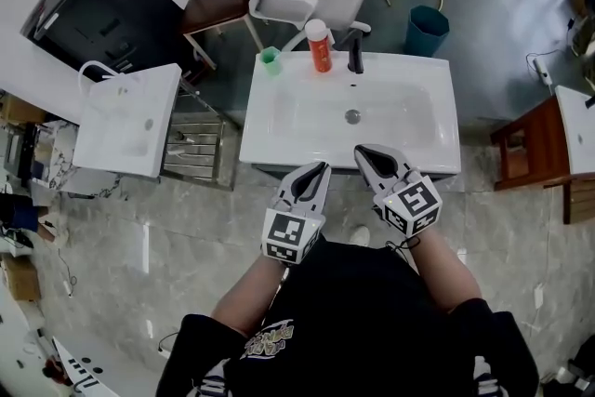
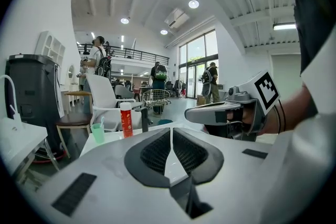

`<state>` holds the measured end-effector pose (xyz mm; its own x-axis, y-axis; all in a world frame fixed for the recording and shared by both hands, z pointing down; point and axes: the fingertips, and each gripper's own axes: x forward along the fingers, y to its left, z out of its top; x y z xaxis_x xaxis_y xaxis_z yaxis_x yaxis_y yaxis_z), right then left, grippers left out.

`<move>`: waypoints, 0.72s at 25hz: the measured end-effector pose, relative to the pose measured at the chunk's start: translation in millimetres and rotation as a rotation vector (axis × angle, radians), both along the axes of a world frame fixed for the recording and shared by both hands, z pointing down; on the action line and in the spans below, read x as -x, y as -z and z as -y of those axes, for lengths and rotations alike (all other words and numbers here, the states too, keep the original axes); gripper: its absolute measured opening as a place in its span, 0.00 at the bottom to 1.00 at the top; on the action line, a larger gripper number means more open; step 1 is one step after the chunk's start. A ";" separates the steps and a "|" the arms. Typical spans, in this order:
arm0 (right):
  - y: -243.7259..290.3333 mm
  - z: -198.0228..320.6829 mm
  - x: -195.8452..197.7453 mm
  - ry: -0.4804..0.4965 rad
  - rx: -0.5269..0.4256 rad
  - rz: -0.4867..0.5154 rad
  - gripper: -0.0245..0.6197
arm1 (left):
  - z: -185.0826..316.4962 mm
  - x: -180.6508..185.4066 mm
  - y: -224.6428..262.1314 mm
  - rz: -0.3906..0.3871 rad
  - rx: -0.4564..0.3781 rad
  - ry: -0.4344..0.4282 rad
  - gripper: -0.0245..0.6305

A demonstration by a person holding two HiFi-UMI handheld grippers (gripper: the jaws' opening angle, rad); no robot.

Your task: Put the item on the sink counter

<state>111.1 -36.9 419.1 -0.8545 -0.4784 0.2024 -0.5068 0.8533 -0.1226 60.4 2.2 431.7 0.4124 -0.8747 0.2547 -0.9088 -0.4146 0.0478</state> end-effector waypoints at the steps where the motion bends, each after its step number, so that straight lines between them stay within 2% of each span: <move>1: -0.2 -1.1 -0.6 0.004 0.000 -0.002 0.12 | -0.5 -1.0 0.2 -0.002 0.000 0.001 0.08; 18: -3.4 -5.9 -8.0 0.041 -0.014 -0.020 0.12 | -4.8 -4.7 -0.9 -0.005 -0.010 0.043 0.08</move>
<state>119.1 -31.0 422.5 -0.8690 -0.4463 0.2134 -0.4739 0.8748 -0.1003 65.1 7.0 432.6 0.3761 -0.8939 0.2439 -0.9253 -0.3760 0.0487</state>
